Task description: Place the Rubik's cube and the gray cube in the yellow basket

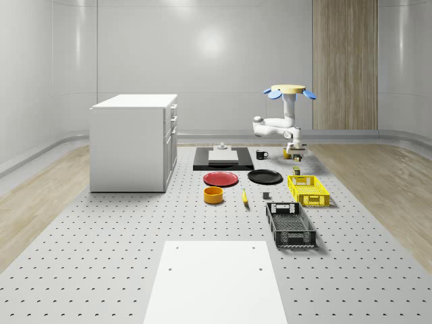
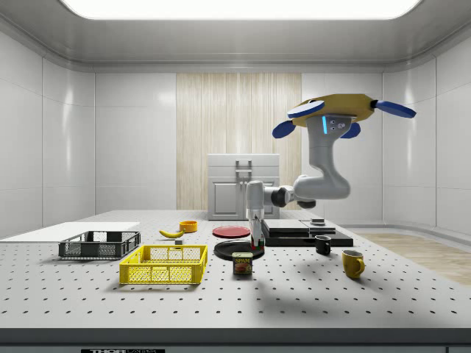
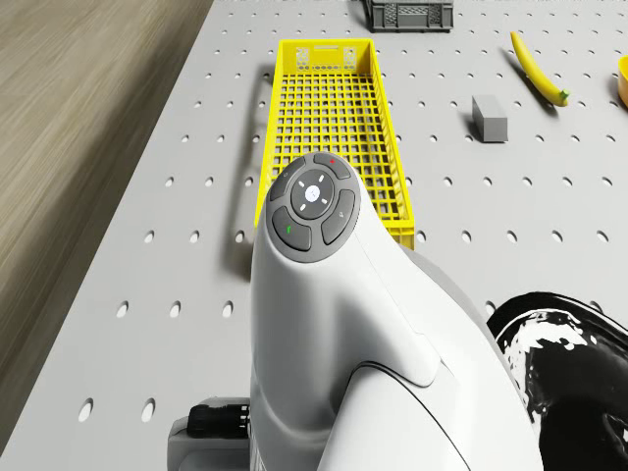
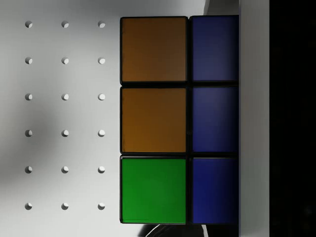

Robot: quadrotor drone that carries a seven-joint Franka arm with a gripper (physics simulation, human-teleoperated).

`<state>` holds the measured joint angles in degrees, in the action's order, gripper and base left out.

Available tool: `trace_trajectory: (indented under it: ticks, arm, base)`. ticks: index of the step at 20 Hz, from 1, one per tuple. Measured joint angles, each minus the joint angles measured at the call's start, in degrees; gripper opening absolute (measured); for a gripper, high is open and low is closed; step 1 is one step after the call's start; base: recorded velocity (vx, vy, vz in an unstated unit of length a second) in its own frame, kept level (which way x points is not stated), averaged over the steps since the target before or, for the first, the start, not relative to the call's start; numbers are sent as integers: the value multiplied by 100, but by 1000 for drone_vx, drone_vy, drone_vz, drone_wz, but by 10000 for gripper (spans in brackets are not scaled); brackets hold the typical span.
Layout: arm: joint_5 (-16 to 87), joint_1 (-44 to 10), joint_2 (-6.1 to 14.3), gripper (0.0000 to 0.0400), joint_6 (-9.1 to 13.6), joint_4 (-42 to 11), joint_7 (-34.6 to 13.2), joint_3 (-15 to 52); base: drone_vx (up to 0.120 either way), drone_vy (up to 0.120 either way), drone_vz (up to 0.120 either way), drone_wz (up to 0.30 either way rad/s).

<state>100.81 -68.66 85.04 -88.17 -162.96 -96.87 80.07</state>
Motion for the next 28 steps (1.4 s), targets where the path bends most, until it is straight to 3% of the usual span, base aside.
trace_trajectory:
  ticks: [28]
  arm:
    - [-109,-49,270,325,-251,9,-39,32]
  base:
    - [120,-11,0,0]
